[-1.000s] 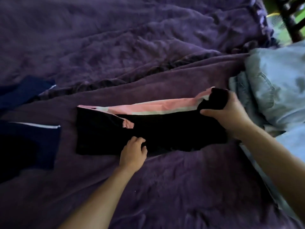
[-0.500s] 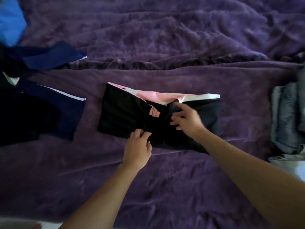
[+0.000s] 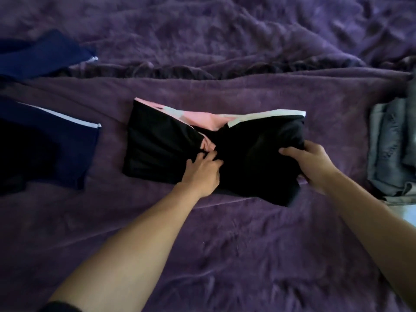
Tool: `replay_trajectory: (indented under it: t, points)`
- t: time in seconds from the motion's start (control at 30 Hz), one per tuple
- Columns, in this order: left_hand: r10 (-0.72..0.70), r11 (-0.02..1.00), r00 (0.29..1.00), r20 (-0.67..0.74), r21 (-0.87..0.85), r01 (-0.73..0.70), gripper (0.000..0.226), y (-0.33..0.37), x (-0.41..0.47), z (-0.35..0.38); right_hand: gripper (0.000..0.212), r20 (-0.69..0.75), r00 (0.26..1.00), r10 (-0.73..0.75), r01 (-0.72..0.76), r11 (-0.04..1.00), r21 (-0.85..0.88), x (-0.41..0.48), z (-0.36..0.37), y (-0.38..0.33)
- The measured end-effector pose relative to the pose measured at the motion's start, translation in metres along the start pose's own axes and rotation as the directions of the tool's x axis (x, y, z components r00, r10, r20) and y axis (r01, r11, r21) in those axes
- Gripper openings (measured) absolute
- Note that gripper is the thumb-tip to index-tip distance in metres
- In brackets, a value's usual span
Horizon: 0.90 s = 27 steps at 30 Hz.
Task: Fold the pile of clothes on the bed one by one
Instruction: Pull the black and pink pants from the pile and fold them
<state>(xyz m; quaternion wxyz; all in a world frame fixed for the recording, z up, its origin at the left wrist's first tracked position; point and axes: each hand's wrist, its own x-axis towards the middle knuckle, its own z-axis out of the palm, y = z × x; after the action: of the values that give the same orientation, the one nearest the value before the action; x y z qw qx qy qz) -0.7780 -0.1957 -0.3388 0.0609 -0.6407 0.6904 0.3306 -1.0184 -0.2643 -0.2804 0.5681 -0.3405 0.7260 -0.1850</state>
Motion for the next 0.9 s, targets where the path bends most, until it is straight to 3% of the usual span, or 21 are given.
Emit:
replay_trajectory:
  t: [0.1,0.17,0.3,0.47,0.5,0.57,0.63,0.7,0.8,0.9]
  points:
    - [-0.086,0.935,0.957,-0.276,-0.355,-0.019,0.034,-0.019,-0.032,-0.023,0.018,0.046,0.991,-0.124,0.122,0.992,0.028,-0.036,0.039,-0.035]
    - [-0.216,0.885,0.897,-0.386,-0.466,0.013,0.029,-0.045,-0.058,-0.036,0.023,0.067,0.977,-0.201,0.205,0.978,-0.049,-0.049,0.081,-0.055]
    - [-0.429,0.833,0.807,-0.406,-0.524,0.179,0.028,-0.115,-0.104,-0.046,0.040,0.153,0.950,-0.274,0.311,0.882,-0.354,-0.050,0.192,-0.078]
    - [-0.569,0.776,0.730,-0.378,-0.541,0.325,0.027,-0.186,-0.130,-0.043,0.038,0.398,0.915,-0.072,0.242,0.885,-0.397,-0.032,0.309,-0.063]
    - [-0.566,0.781,0.724,-0.393,-0.536,0.320,0.026,-0.191,-0.128,-0.043,0.039,0.420,0.904,-0.082,0.281,0.854,-0.437,-0.031,0.315,-0.058]
    - [-0.521,0.816,0.725,-0.450,-0.513,0.268,0.025,-0.190,-0.119,-0.043,0.034,0.391,0.874,-0.288,0.458,0.756,-0.467,-0.032,0.308,-0.049]
    - [-0.394,0.896,0.756,-0.523,-0.401,0.190,0.030,-0.175,-0.104,-0.043,0.034,0.296,0.739,-0.605,0.655,0.541,-0.527,-0.034,0.284,-0.038]
    - [-0.216,0.970,0.799,-0.562,-0.217,0.110,0.038,-0.159,-0.082,-0.045,0.042,0.234,0.624,-0.746,0.660,0.343,-0.668,-0.026,0.255,-0.034]
    - [-0.038,0.998,0.861,-0.507,0.031,0.062,0.051,-0.153,-0.033,-0.053,0.059,0.250,0.722,-0.646,0.484,0.213,-0.848,0.007,0.224,-0.037]
    - [-0.026,0.976,0.926,-0.377,0.191,0.106,0.068,-0.172,0.013,-0.056,0.068,0.297,0.782,-0.549,0.415,0.102,-0.904,0.043,0.218,-0.034]
